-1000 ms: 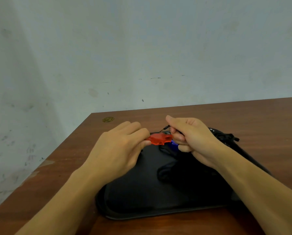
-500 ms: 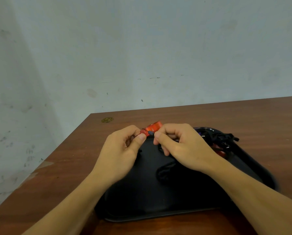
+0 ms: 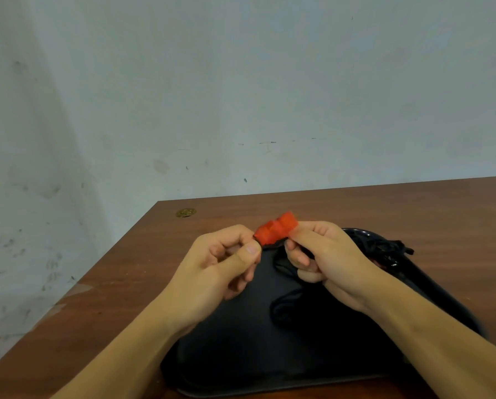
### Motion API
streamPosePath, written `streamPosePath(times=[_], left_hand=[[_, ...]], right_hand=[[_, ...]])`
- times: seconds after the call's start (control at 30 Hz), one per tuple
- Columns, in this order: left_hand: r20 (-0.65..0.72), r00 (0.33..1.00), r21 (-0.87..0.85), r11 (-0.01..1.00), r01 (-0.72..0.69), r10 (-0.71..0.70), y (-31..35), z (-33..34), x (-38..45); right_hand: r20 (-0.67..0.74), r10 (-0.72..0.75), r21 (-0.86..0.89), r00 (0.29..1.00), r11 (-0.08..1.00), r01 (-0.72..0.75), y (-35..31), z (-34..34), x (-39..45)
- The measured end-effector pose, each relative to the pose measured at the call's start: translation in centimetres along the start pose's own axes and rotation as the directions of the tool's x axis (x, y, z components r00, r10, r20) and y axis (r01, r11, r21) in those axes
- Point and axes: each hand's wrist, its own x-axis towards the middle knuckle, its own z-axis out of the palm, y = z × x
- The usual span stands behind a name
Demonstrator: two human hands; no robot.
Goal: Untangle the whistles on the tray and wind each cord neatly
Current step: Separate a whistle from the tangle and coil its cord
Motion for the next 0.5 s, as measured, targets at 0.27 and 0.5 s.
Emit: streamPosePath(times=[0.27, 0.5], left_hand=[[0.146, 0.973, 0.647, 0.727, -0.230, 0.178, -0.2, -1.0, 0.0], [0.115, 0.976, 0.843, 0.502, -0.193, 0.183, -0.7, -1.3, 0.1]], right_hand=[[-0.066, -0.040, -0.221, 0.997, 0.975, 0.025, 0.2, -0.8, 0.3], [-0.048, -0.326, -0.554, 0.944, 0.795, 0.246, 0.5, -0.8, 0.1]])
